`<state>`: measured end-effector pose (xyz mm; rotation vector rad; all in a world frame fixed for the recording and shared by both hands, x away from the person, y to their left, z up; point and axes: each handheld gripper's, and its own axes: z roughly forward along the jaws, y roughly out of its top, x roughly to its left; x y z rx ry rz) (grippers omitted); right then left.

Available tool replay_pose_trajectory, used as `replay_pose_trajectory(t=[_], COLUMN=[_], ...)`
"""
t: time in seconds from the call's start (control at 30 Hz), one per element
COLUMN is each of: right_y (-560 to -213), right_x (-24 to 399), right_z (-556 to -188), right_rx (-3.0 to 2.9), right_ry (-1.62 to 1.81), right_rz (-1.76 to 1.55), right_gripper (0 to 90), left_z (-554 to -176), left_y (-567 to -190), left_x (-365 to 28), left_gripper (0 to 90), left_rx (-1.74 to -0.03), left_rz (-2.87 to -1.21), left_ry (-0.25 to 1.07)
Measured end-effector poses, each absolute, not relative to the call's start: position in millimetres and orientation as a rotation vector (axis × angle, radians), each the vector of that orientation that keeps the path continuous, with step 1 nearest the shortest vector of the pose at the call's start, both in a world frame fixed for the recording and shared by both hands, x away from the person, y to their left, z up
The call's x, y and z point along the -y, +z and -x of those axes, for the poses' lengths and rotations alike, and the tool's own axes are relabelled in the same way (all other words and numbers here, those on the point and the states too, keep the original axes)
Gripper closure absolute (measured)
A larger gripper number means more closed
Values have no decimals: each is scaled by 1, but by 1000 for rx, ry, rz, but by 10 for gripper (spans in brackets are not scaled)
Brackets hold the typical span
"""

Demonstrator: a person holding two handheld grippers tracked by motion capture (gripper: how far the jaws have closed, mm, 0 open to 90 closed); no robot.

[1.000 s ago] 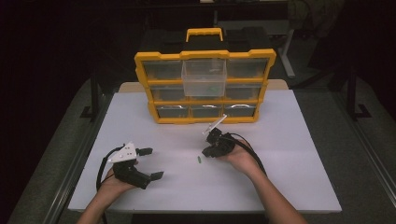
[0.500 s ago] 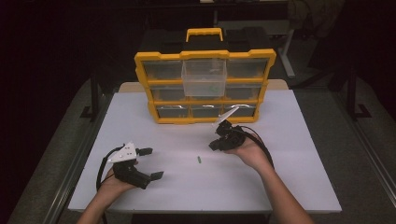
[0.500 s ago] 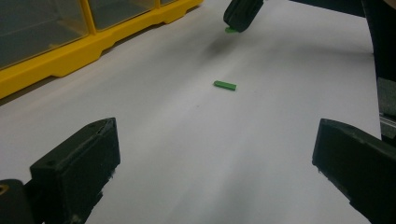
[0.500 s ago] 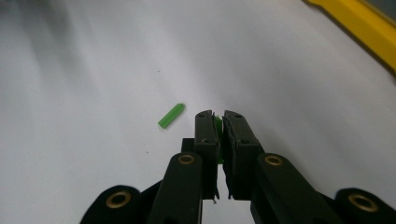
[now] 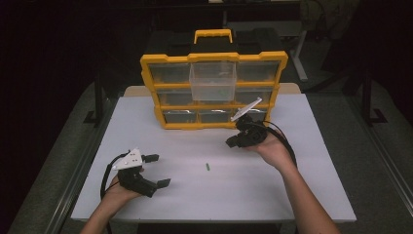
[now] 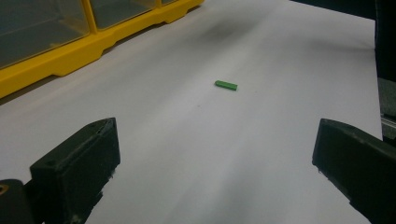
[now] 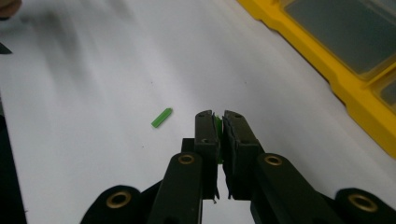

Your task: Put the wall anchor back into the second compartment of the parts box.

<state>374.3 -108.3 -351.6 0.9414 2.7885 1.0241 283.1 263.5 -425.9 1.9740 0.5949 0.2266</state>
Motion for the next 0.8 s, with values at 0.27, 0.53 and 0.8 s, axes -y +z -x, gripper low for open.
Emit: replay_pose_trajectory(t=[0.27, 0.53, 0.8], right_y=[-325, -295, -262], right_x=[117, 125, 134], right_z=[-379, -382, -386], right_rx=[-2782, -2753, -2726], right_ry=[1029, 1046, 1073], right_rz=[-934, -913, -936], right_gripper=[842, 842, 842], left_z=[-284, -284, -284], left_y=[-426, -425, -425], left_x=[-264, -264, -264], left_gripper=[7, 7, 7], left_rx=[-584, -584, -585], left_rz=[-1979, -1979, -1973], left_ry=[234, 234, 235])
